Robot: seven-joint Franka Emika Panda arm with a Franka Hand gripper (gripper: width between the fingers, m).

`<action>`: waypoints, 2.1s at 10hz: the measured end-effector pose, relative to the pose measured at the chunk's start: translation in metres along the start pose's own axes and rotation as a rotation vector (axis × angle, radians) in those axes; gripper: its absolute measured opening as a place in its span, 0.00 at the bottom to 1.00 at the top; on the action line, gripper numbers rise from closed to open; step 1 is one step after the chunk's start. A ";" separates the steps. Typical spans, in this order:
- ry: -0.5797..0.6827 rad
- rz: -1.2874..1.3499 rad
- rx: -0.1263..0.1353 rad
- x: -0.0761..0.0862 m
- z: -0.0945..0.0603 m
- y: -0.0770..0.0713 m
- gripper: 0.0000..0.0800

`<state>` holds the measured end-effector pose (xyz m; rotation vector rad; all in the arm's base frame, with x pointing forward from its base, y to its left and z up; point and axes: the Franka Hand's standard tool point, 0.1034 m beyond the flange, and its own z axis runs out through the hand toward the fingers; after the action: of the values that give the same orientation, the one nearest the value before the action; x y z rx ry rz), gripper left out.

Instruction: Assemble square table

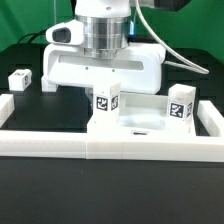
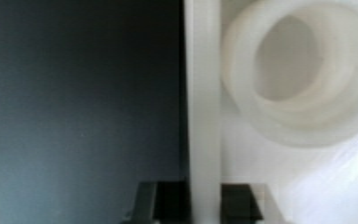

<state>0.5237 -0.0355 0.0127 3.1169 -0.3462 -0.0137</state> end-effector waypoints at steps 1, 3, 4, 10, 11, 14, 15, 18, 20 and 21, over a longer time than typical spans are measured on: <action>-0.005 -0.099 0.019 -0.002 -0.002 0.014 0.08; -0.033 -0.236 0.041 -0.007 -0.002 0.043 0.08; -0.019 -0.320 0.036 -0.004 -0.001 0.051 0.08; -0.005 -0.503 0.002 0.001 0.000 0.061 0.08; -0.005 -0.503 0.002 0.001 0.000 0.061 0.08; -0.006 -0.504 0.002 0.001 0.000 0.061 0.08; -0.006 -0.505 0.001 0.001 0.000 0.061 0.08; -0.042 -0.745 0.018 0.008 -0.002 0.048 0.08; -0.035 -0.983 0.005 0.020 -0.002 0.038 0.08; -0.040 -1.035 0.002 0.019 -0.001 0.041 0.08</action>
Offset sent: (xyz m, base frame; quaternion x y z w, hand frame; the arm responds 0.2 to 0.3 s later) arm -0.0071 -0.0129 -0.0046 0.0770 0.0131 -0.2266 0.9708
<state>0.5328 -0.0797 0.0141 2.8897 1.2449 -0.0761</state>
